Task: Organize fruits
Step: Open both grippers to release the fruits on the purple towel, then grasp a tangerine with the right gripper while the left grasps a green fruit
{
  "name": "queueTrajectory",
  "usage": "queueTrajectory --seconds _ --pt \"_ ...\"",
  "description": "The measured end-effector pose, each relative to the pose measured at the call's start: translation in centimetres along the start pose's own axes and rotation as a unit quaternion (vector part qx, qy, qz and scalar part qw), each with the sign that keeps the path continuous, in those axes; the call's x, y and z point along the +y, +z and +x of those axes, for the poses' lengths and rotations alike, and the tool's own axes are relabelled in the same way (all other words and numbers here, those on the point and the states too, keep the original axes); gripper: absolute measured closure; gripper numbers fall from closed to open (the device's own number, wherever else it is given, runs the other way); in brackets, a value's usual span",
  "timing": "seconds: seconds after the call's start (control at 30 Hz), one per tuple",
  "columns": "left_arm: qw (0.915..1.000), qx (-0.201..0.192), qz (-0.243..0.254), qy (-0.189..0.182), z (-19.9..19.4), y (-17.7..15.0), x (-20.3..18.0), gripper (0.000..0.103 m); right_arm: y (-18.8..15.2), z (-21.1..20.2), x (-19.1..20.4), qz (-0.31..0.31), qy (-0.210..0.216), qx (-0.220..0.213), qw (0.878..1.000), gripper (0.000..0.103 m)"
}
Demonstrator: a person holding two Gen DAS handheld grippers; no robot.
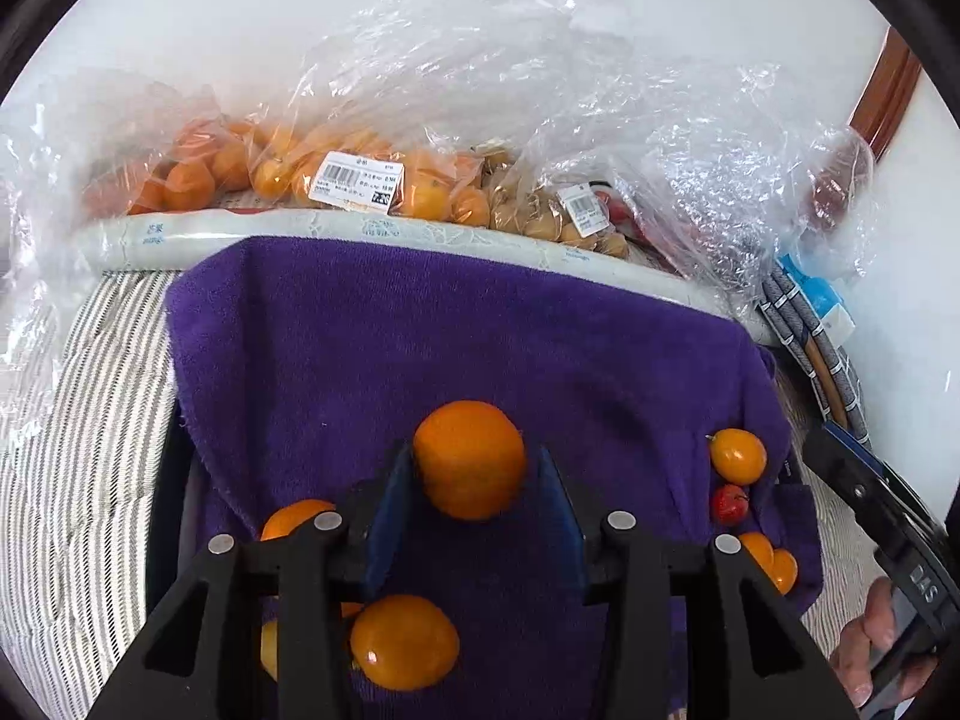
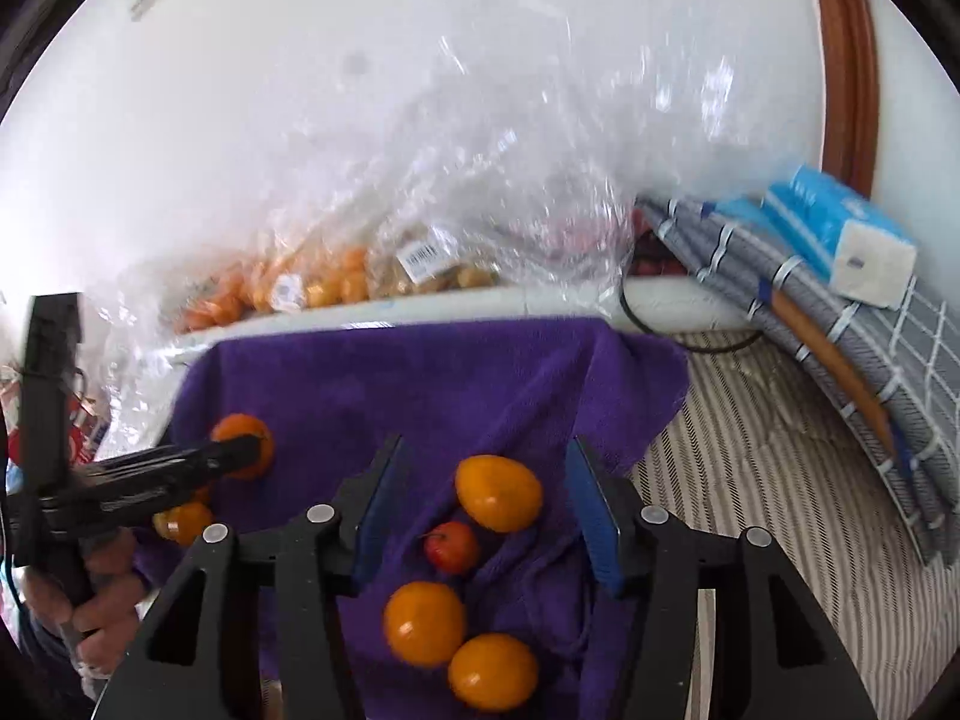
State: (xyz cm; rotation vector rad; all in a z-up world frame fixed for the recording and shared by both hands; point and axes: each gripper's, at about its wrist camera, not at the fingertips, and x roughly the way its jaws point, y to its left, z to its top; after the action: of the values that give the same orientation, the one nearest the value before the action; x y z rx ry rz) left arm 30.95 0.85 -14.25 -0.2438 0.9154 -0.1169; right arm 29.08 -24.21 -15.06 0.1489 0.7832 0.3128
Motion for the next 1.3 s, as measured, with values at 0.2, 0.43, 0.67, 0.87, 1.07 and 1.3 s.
queueTrajectory --seconds 0.2,0.43,0.67,0.87,1.07,1.3 --pt "0.9992 -0.038 0.003 0.006 -4.0 -0.9 -0.4 0.054 -1.7 -4.5 2.1 -0.028 -0.011 -0.042 0.999 0.048" --pt "0.997 -0.07 -0.007 0.031 -9.0 -3.5 0.3 0.054 -6.1 -6.7 5.5 -0.077 0.002 -0.019 0.997 0.048" --pt "0.9975 -0.062 -0.018 0.031 -13.6 -7.8 4.0 0.055 -11.2 -6.8 9.1 -0.082 0.043 0.025 0.995 0.048" --pt "0.9976 -0.043 -0.016 0.052 -15.2 -11.8 6.9 0.055 -13.8 -5.3 11.5 -0.085 0.055 0.041 0.994 0.047" --pt "0.9959 -0.03 -0.024 0.081 -15.4 -14.2 9.2 0.055 -14.5 -2.8 12.5 -0.081 0.037 0.064 0.994 0.047" --pt "0.996 -0.029 -0.039 0.075 -14.2 -14.9 8.9 0.054 -14.1 -2.6 12.4 -0.079 0.04 0.062 0.994 0.062"
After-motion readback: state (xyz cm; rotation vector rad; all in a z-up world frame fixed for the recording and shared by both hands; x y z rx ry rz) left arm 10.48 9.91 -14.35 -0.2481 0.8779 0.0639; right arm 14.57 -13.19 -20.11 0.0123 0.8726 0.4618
